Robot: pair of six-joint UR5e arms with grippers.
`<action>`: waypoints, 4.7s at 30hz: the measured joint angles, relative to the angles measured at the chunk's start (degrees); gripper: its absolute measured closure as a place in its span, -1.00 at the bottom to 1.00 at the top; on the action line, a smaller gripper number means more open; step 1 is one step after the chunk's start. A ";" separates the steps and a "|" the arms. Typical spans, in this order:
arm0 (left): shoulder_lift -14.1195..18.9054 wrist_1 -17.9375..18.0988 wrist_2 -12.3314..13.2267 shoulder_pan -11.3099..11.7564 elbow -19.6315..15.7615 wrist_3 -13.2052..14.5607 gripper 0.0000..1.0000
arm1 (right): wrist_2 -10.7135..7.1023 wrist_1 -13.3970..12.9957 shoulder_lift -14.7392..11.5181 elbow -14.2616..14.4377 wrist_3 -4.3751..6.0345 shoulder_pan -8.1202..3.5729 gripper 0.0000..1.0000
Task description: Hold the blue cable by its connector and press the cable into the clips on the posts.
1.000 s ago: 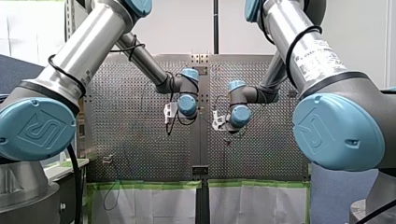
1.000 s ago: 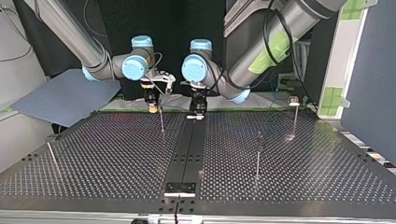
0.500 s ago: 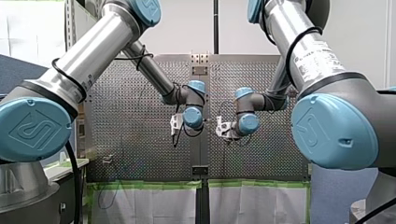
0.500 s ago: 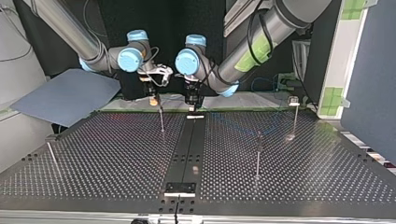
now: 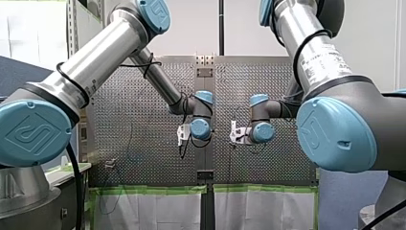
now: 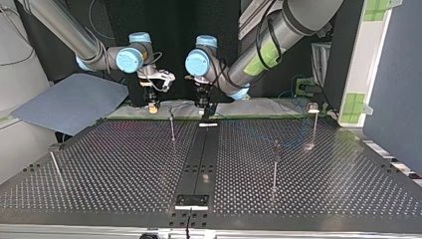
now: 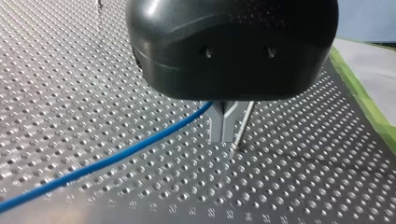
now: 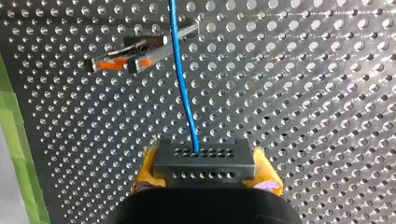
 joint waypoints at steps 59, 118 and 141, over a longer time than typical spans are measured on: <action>-10.70 13.08 -4.77 -4.51 3.46 -4.31 1.00 | -15.86 -3.99 4.35 1.57 0.02 -10.45 1.00; -17.07 8.05 3.05 -3.76 15.23 -6.62 1.00 | -21.26 -8.25 4.73 0.19 3.03 -16.22 1.00; -18.50 5.56 4.78 -1.87 18.38 -6.67 1.00 | -21.29 -8.55 5.03 -1.22 3.35 -16.30 1.00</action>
